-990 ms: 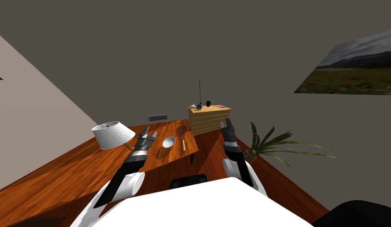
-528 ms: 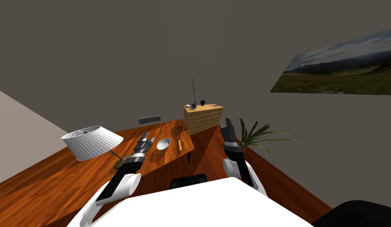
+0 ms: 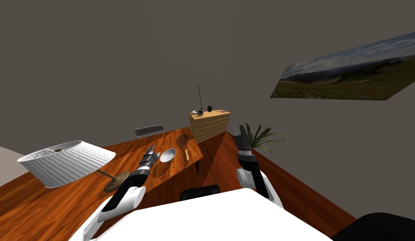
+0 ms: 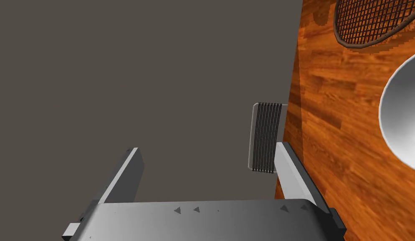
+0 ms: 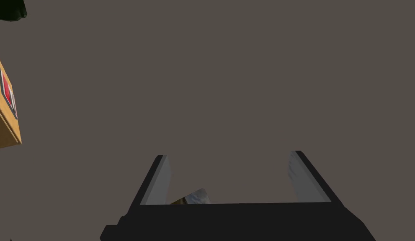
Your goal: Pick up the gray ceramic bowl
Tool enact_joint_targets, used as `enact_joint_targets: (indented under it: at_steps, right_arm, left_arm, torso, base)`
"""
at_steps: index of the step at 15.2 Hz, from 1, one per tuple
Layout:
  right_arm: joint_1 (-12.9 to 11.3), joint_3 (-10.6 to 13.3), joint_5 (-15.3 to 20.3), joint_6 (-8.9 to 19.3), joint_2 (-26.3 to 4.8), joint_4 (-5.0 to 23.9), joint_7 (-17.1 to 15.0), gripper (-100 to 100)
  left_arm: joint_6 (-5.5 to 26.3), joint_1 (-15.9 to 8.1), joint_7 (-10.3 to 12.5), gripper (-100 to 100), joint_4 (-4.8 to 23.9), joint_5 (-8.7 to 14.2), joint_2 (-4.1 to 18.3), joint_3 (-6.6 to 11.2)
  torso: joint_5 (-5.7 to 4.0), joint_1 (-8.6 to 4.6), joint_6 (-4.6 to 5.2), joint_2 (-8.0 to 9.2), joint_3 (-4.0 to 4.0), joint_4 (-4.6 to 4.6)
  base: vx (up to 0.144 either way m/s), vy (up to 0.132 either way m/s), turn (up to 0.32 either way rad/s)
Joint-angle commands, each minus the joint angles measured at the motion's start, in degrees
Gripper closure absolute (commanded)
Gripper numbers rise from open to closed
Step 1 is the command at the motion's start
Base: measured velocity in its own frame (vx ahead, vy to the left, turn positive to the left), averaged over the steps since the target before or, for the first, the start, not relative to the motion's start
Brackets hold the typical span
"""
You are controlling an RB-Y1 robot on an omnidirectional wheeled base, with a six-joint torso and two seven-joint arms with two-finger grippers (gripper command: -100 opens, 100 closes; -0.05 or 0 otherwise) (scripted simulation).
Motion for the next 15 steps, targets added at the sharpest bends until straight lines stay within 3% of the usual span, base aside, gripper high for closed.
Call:
enact_joint_targets:
  at_steps: [1,4,5,7,9,11,15]
  right_arm:
    - [0.00,0.00,0.00,0.00,0.00,0.00,0.00,0]
    - [0.01,0.00,0.00,0.00,0.00,0.00,0.00,0]
    - [0.01,-0.01,0.00,0.00,0.00,0.00,0.00,0]
    - [0.00,0.00,0.00,0.00,0.00,0.00,0.00,0]
    - [0.00,0.00,0.00,0.00,0.00,0.00,0.00,0]
    - [0.01,-0.01,0.00,0.00,0.00,0.00,0.00,0]
    - [0.00,0.00,0.00,0.00,0.00,0.00,0.00,0]
  left_arm:
    - [2.12,-0.80,0.97,-100,2.86,0.95,0.91,1.24]
    - [2.12,-0.80,0.97,-100,4.66,0.95,0.91,1.24]
    - [3.54,-1.66,1.65,-100,6.55,1.64,1.47,2.17]
    - [3.54,-1.66,1.65,-100,8.14,1.64,1.47,2.17]
    - [5.02,-2.55,2.36,-100,11.58,2.35,1.97,3.11]
    - [5.02,-2.55,2.36,-100,11.58,2.35,1.97,3.11]
    - [8.14,-4.35,3.86,-100,18.26,3.78,2.83,5.01]
  torso:
    - [0.00,0.00,0.00,0.00,0.00,0.00]
    - [0.00,0.01,-0.03,0.00,0.00,0.00]
    - [0.01,0.01,-0.04,-0.03,-0.01,0.00]
    - [0.00,0.01,0.00,-0.04,-0.02,-0.01]
    - [0.00,0.01,0.02,-0.05,-0.03,-0.01]
    - [0.00,0.02,-0.03,-0.04,-0.02,-0.01]
    - [0.01,0.02,0.04,-0.06,-0.03,-0.01]
  base:
    - [-0.030,-0.003,-0.286]
    - [-0.020,0.001,-0.104]
    - [-0.011,-0.005,-0.205]
    - [-0.013,0.001,-0.154]
    - [-0.017,0.001,-0.204]
    - [-0.009,0.004,-0.044]
    - [-0.014,0.001,-0.248]
